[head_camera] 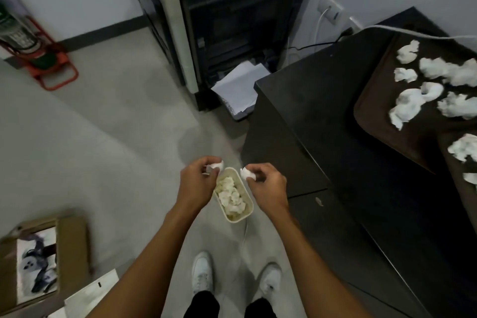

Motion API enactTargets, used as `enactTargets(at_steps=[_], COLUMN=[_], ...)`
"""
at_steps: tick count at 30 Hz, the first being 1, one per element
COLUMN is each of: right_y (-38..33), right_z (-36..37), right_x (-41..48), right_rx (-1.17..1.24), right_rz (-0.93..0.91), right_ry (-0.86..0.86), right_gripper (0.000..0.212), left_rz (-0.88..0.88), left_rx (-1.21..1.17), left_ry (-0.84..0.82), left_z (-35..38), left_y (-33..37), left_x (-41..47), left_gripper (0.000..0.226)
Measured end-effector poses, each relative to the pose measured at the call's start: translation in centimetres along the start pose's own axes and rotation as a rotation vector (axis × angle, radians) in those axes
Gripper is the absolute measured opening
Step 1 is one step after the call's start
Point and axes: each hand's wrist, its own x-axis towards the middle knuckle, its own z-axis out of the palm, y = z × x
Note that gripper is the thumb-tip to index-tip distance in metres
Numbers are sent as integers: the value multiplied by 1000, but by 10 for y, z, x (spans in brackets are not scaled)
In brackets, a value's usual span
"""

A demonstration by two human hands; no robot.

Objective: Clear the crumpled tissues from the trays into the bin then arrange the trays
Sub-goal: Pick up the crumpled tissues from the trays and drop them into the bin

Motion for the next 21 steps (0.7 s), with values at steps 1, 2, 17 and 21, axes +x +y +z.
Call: enactTargets(at_steps=[1, 2, 17, 21], right_y=[13, 25, 209, 250], right_z=[9, 19, 140, 145], right_x=[7, 13, 92, 98], right_rx=[-14, -35, -294, -354], right_rz=[12, 14, 116, 293], right_ry=[-13, -19, -152, -255], right_gripper=[24, 24, 23, 36], left_rz=[-27, -49, -132, -160], left_rx=[-2, -3, 39, 56], left_ry=[3, 3, -24, -50], left_z=[5, 10, 97, 111], left_y=[-13, -27, -196, -223], left_x=[3, 7, 67, 66], left_gripper=[15, 15, 10, 12])
